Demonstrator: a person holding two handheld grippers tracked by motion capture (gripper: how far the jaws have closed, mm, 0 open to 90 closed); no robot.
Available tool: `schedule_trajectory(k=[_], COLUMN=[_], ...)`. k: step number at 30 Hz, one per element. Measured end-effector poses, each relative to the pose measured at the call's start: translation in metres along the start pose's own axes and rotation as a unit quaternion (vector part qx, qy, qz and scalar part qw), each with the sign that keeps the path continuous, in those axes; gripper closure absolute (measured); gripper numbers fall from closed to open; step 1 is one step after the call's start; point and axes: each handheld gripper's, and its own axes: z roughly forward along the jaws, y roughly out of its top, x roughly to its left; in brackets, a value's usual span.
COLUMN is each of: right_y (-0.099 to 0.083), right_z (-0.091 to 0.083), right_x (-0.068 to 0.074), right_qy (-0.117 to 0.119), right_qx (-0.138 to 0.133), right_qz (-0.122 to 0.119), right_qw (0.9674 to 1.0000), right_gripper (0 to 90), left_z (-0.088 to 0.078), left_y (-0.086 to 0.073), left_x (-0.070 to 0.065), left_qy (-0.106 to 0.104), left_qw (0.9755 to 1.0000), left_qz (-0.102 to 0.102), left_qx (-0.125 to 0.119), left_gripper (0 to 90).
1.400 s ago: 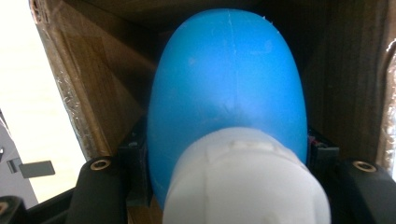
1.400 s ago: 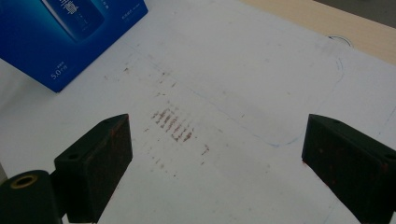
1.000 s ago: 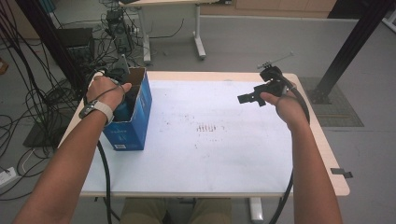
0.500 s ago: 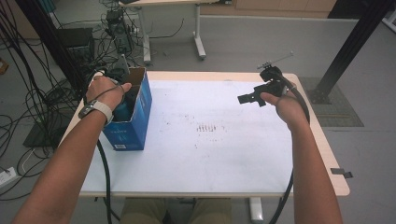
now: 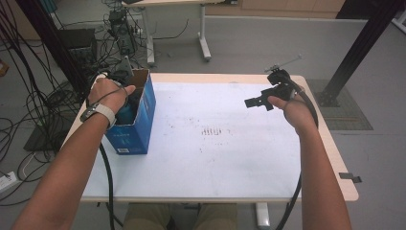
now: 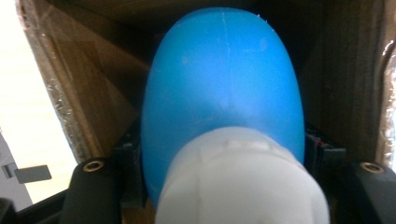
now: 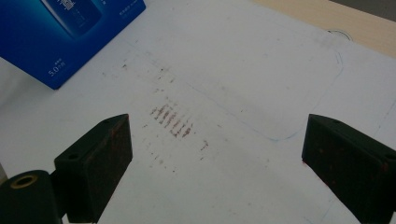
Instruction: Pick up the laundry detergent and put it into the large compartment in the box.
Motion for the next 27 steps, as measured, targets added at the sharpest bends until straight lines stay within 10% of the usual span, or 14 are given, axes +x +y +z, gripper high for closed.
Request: schedule_trajectory(k=[27], right_y=[0.005], right_z=[0.004], right_x=[0.004], right_qy=[0.003], right_qx=[0.010], right_qz=[-0.005], right_qw=[0.9999], right_gripper=[8.4], left_z=[-0.012], left_y=[-0.011], left_x=[0.015], left_qy=[-0.035], left_qw=[0.9991], left_qz=[0.011], left_qx=[-0.021], left_gripper=[26.6])
